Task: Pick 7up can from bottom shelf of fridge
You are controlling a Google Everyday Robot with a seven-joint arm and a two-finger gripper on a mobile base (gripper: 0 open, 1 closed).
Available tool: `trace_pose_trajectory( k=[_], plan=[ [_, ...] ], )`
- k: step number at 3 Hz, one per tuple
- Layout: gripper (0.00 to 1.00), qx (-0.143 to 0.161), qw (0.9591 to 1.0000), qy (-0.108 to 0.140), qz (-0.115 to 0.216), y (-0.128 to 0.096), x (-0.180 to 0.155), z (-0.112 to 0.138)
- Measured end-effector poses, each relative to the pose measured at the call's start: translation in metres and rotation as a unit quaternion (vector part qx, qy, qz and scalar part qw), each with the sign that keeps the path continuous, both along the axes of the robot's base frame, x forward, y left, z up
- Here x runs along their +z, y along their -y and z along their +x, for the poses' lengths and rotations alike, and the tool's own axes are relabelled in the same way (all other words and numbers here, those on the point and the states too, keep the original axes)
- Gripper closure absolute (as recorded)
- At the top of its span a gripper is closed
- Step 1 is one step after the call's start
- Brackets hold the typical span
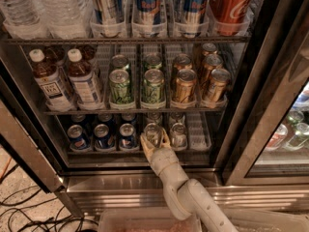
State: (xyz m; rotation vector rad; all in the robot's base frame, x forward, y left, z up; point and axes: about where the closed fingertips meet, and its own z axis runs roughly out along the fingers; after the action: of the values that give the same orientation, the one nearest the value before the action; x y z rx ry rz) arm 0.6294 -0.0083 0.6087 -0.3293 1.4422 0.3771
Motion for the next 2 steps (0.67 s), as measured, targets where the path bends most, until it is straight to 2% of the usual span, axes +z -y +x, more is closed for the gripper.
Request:
trace_pose_trajectory(
  k=[1,2],
  plan=[
    [1.0,0.023,0.9995,0.021,-0.002,0.006,0.027,-0.017],
    [1.0,0.056,0.997,0.052,-0.011,0.01,0.065,-0.038]
  ],
)
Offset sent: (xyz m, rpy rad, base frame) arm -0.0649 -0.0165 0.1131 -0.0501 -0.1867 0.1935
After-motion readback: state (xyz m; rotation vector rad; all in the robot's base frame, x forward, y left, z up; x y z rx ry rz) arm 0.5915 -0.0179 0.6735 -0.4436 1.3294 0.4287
